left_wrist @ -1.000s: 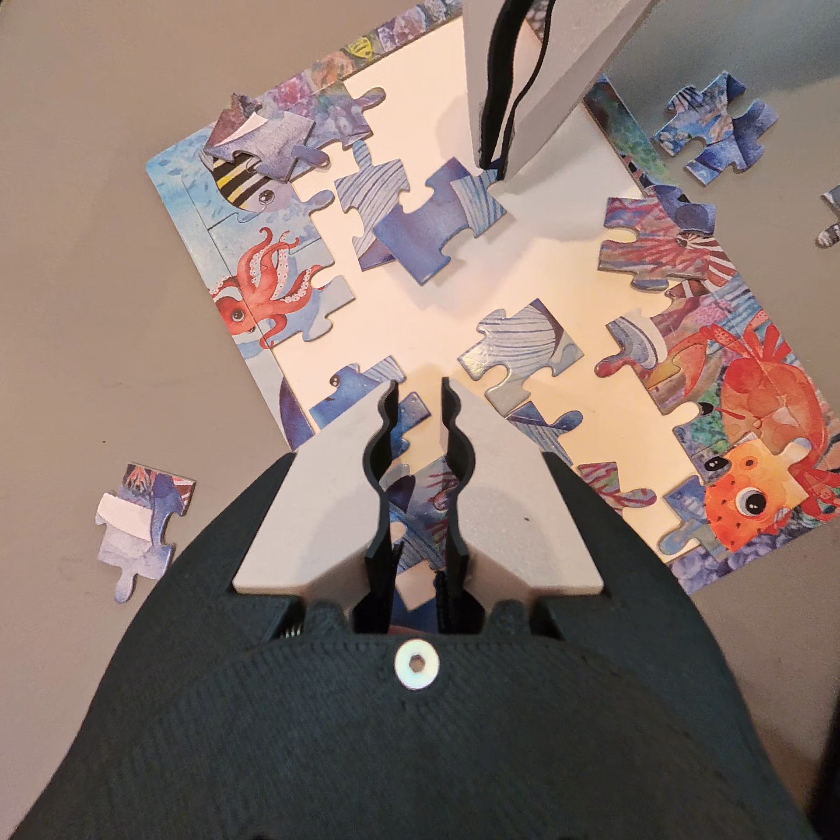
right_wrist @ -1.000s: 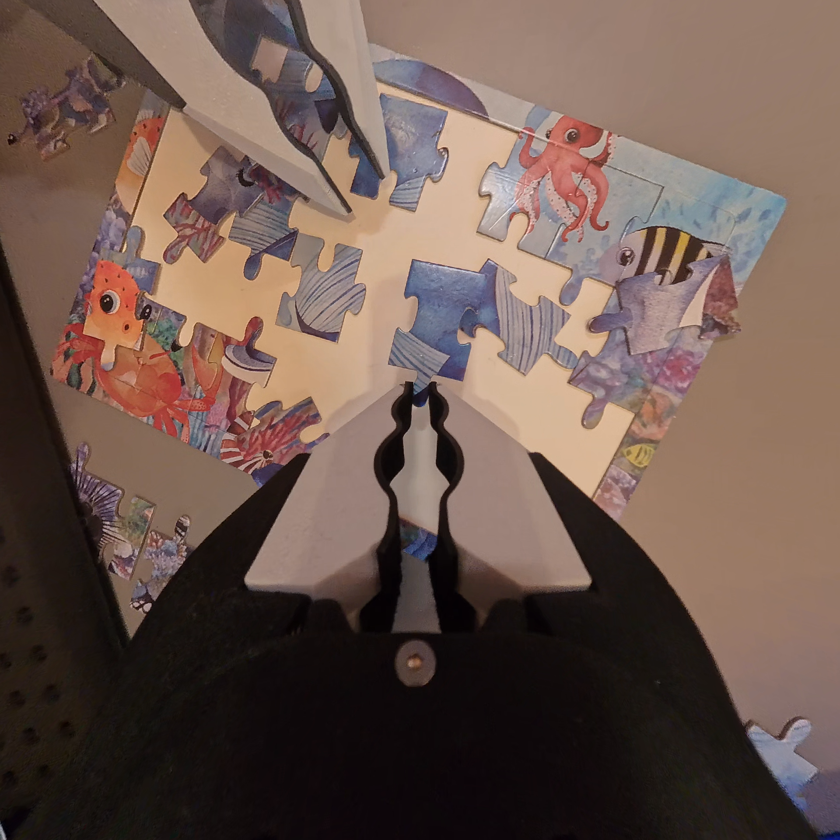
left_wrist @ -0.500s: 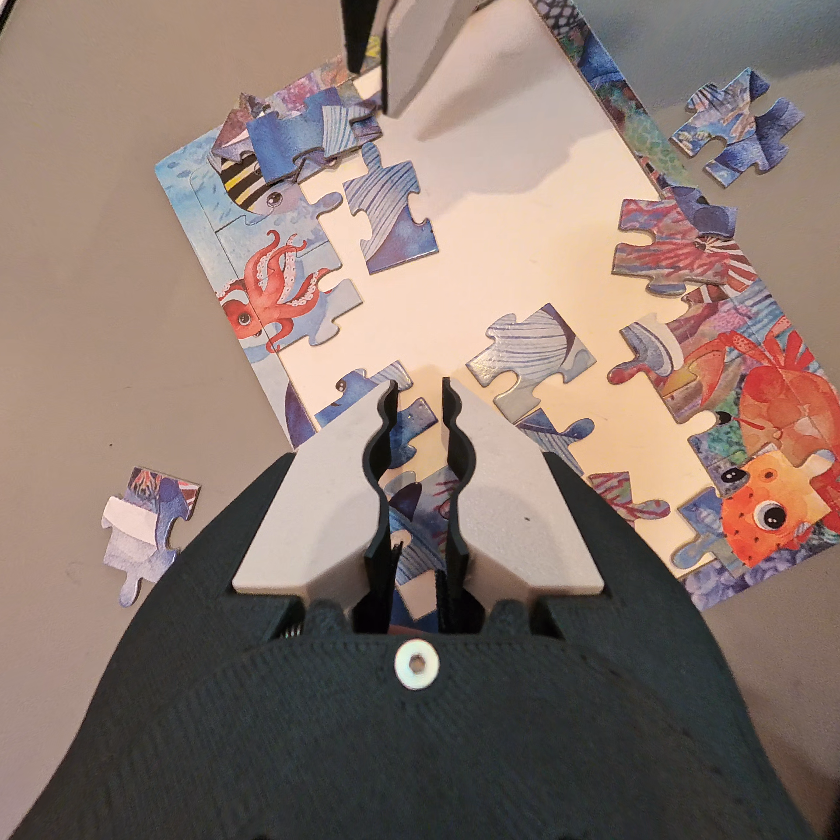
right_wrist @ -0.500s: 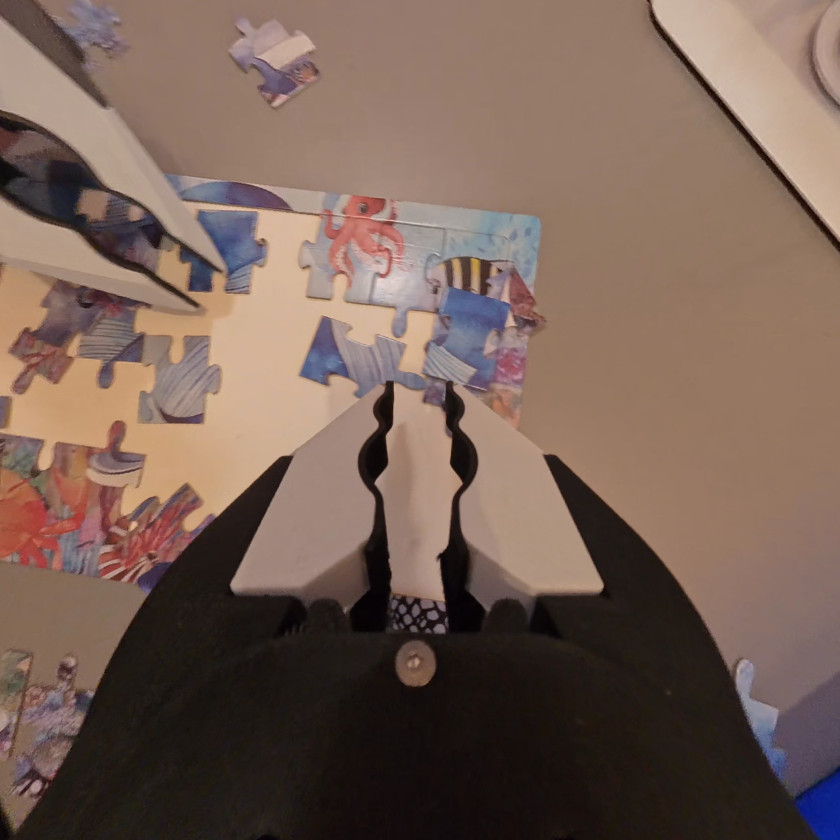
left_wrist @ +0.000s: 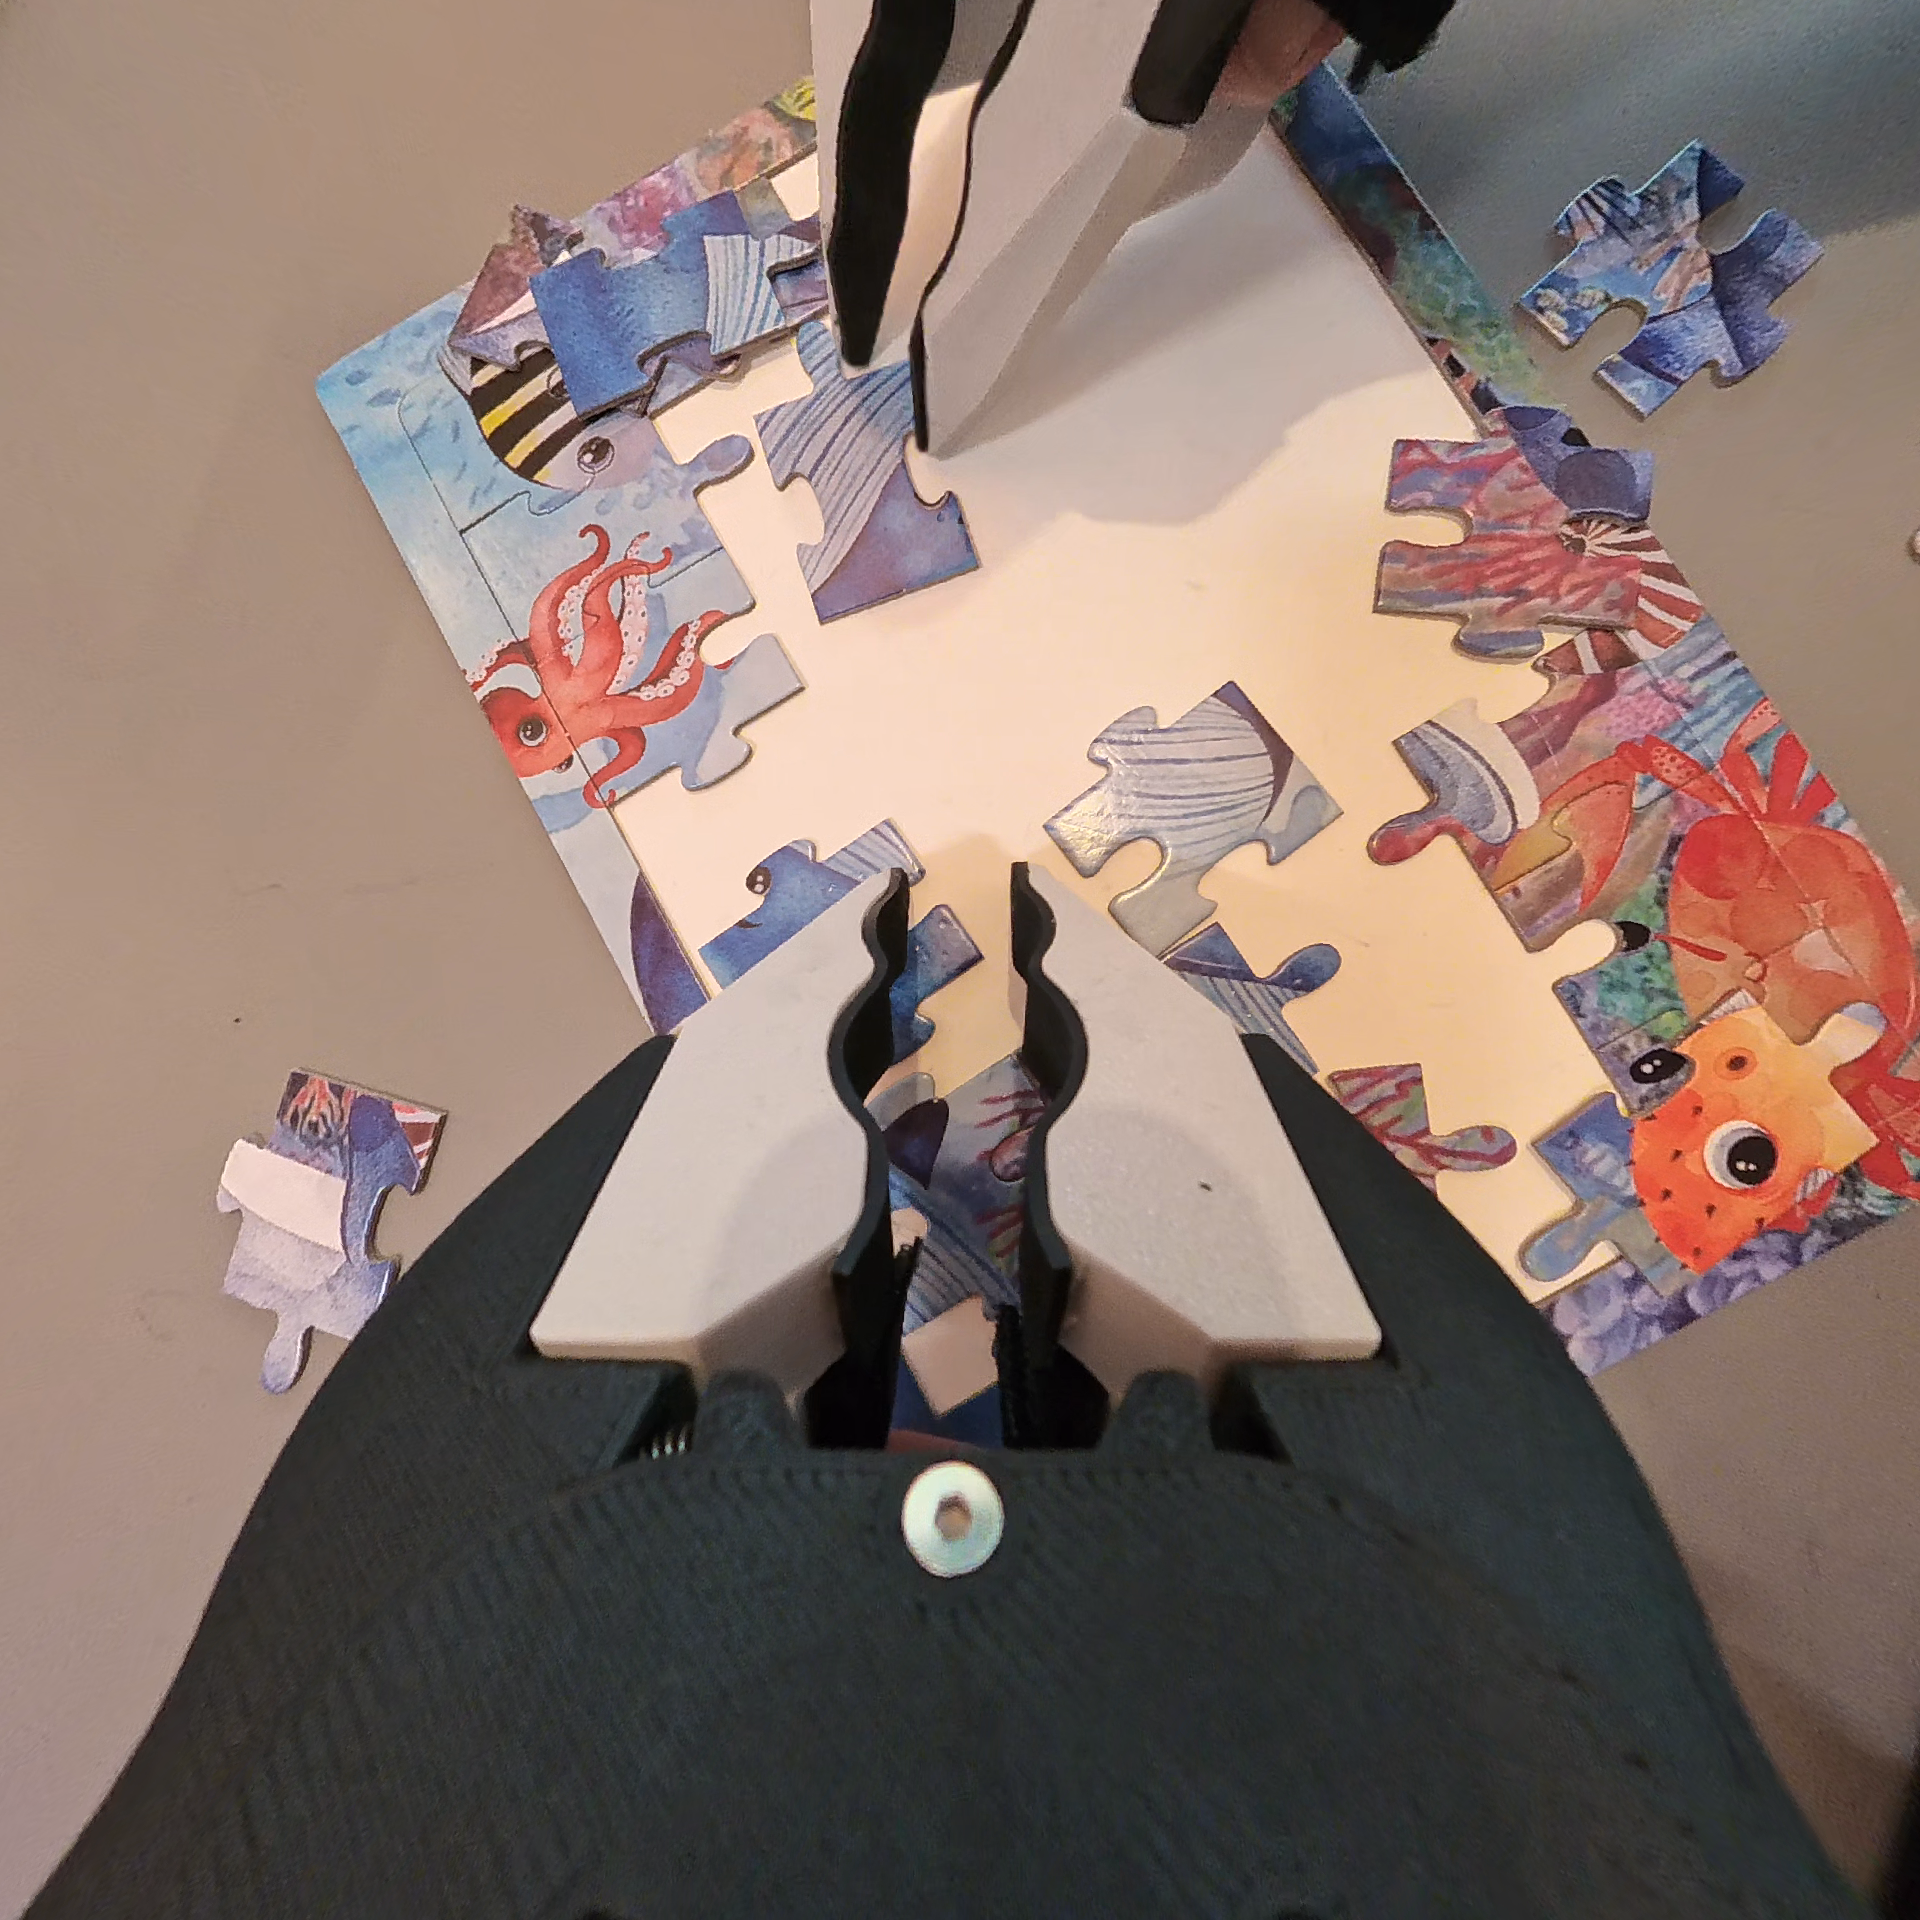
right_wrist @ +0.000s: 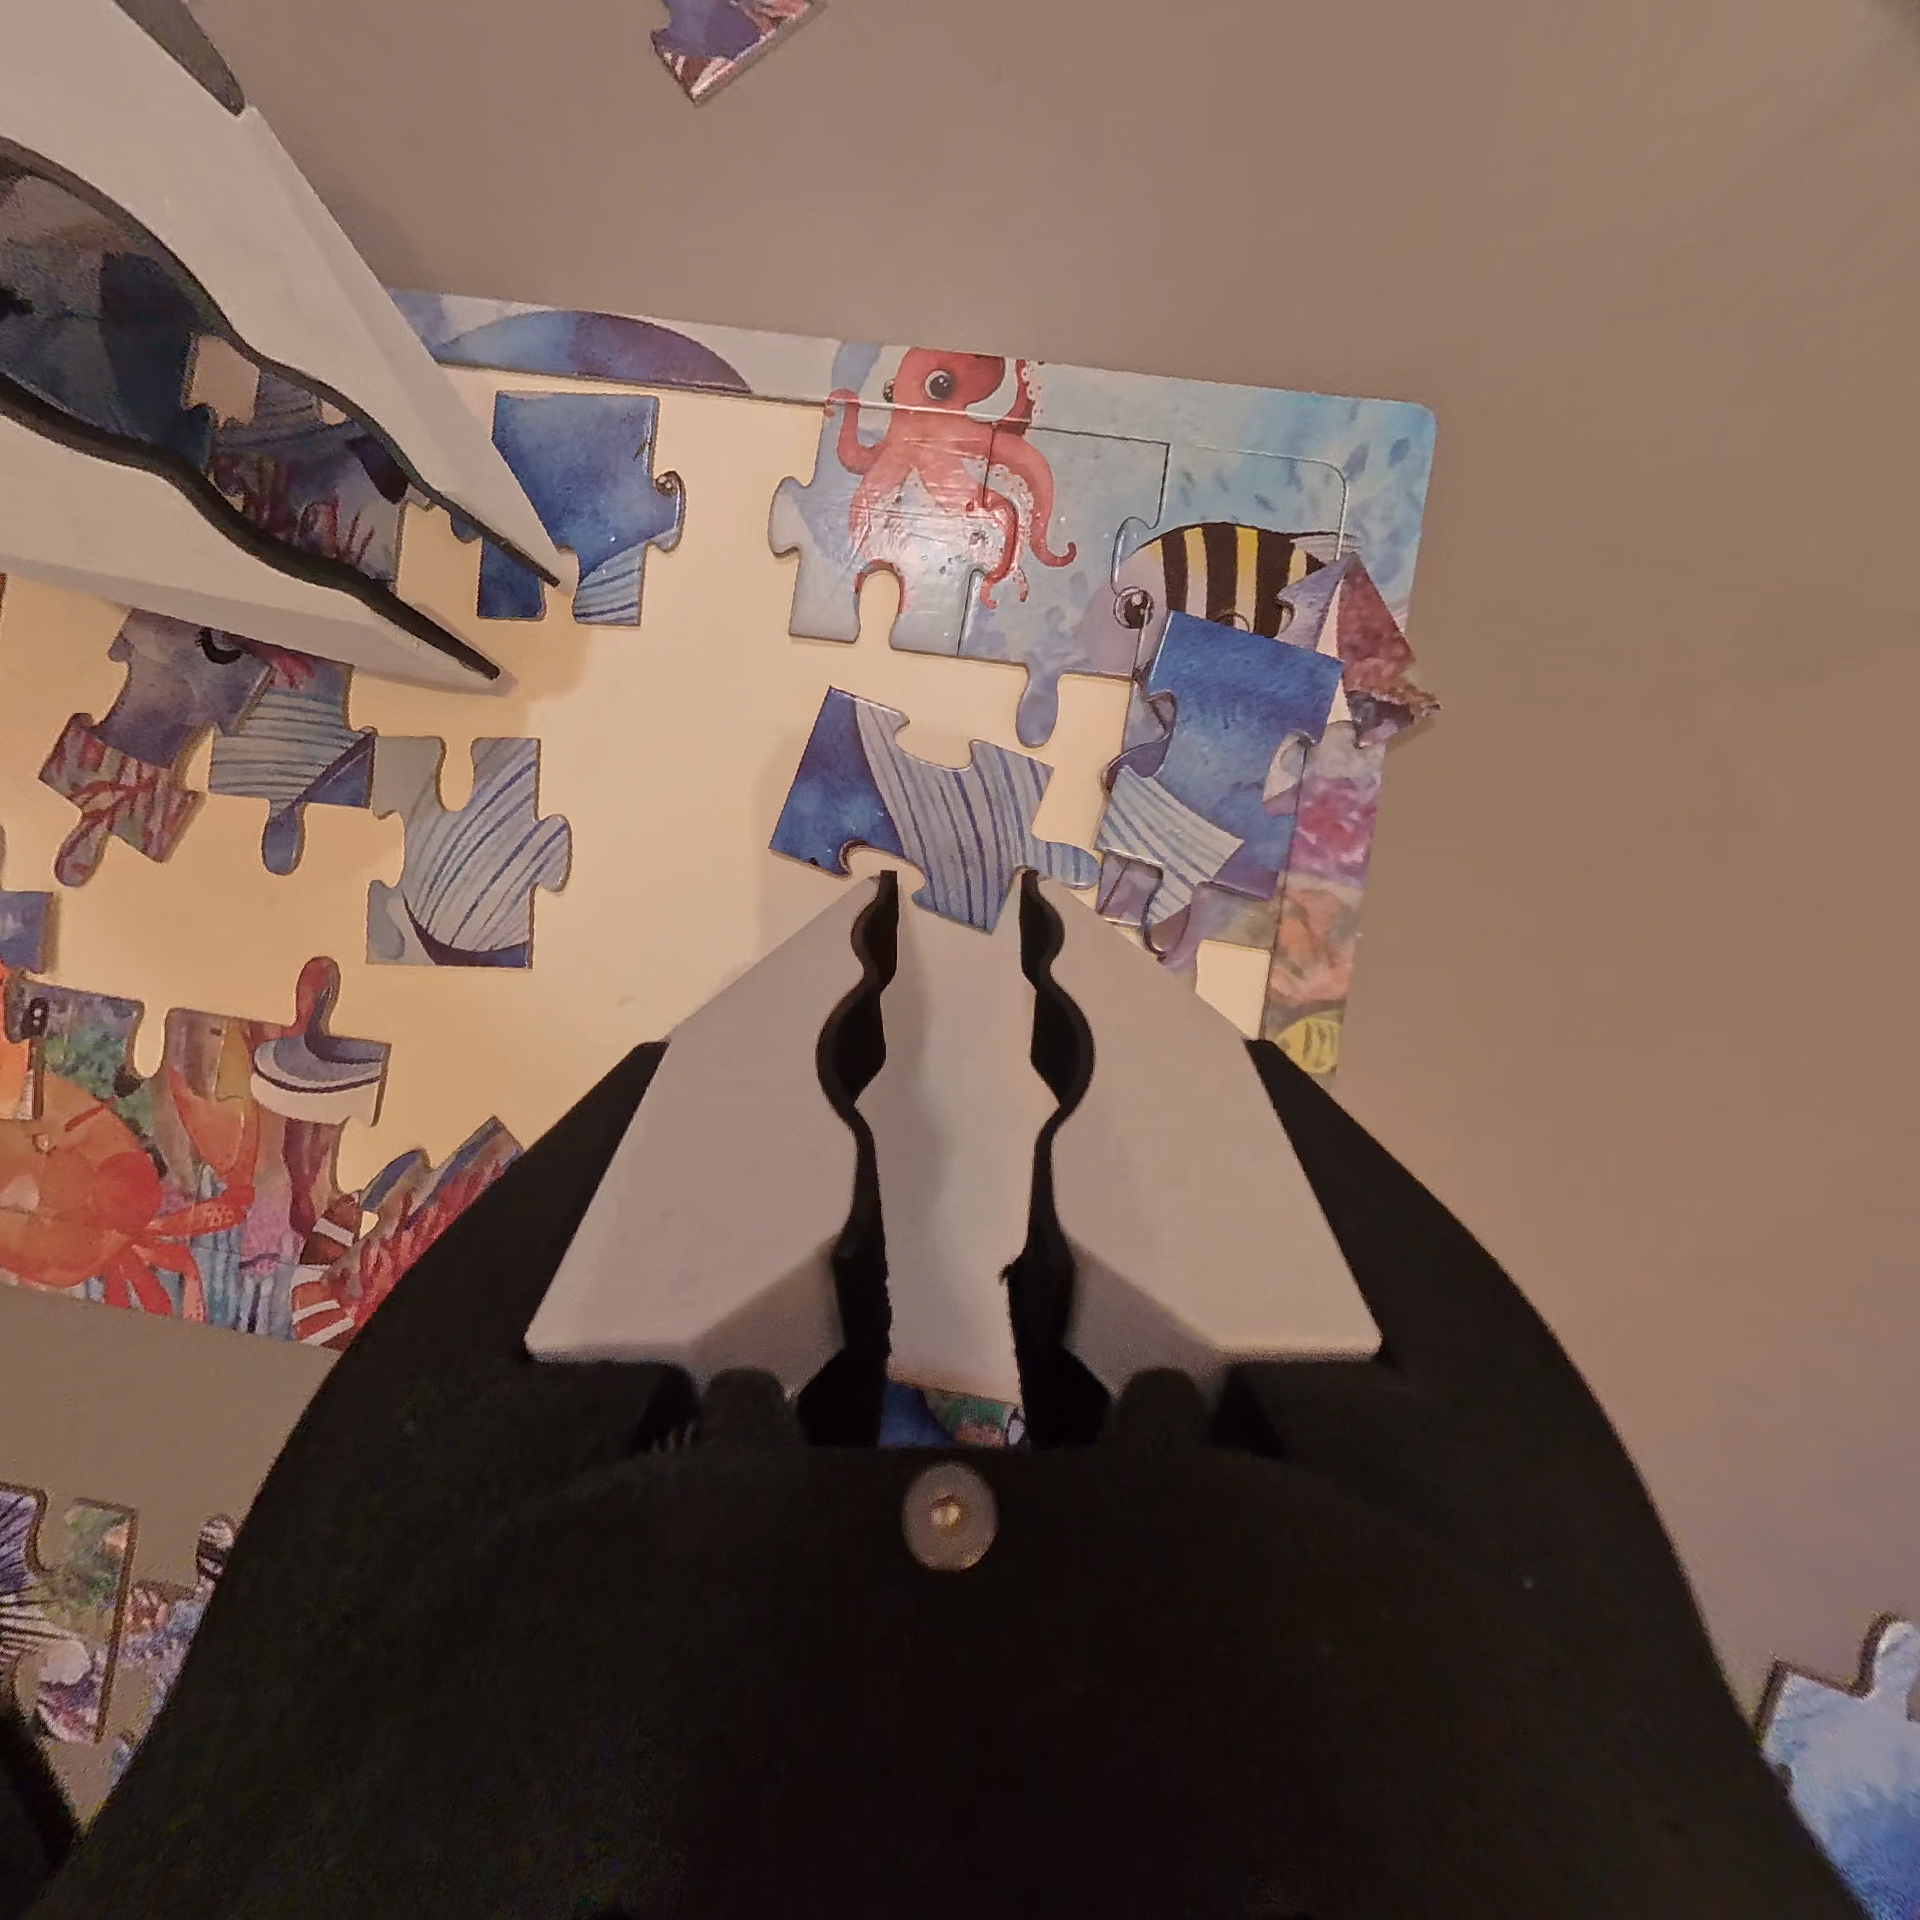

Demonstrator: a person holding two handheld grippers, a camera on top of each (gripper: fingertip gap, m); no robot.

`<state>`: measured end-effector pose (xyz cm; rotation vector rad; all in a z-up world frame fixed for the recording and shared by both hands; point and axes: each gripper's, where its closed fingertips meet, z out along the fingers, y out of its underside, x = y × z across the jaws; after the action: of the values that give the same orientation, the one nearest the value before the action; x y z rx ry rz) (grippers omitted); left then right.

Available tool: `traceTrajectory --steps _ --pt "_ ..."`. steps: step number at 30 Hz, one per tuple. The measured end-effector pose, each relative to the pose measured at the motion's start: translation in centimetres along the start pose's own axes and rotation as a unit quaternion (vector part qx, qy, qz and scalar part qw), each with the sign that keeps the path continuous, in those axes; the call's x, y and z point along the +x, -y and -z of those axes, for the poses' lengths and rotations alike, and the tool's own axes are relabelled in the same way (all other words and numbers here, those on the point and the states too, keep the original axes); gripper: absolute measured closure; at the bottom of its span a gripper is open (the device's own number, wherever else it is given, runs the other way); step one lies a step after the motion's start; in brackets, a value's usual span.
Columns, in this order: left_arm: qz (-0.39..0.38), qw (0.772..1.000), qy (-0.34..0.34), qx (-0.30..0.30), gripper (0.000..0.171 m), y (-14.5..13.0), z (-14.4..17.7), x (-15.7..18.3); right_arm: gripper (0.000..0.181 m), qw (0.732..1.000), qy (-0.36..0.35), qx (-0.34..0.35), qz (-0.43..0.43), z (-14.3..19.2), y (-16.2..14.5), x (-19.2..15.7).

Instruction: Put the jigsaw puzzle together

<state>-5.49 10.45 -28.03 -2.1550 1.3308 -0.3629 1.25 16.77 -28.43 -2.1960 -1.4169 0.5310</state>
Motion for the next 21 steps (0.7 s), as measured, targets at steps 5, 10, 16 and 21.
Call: traceTrajectory --steps 5,10,16,21 --pt "0.000 1.000 -0.002 -0.001 0.154 0.1 -0.2 0.1 0.170 1.000 0.014 0.013 -0.005 0.0 0.2 0.0" --pt "0.002 1.000 0.001 0.003 0.154 0.2 -0.1 -0.1 0.181 0.999 0.034 0.019 0.009 0.7 0.4 -0.6" --pt "0.001 1.000 0.016 0.012 0.154 0.8 -0.5 -0.6 0.162 0.998 0.059 -0.002 0.031 0.1 -0.3 -1.8" --pt "0.002 0.999 0.027 0.022 0.151 1.5 -1.5 -1.0 0.168 0.996 0.067 -0.010 0.056 0.1 -0.3 -2.8"
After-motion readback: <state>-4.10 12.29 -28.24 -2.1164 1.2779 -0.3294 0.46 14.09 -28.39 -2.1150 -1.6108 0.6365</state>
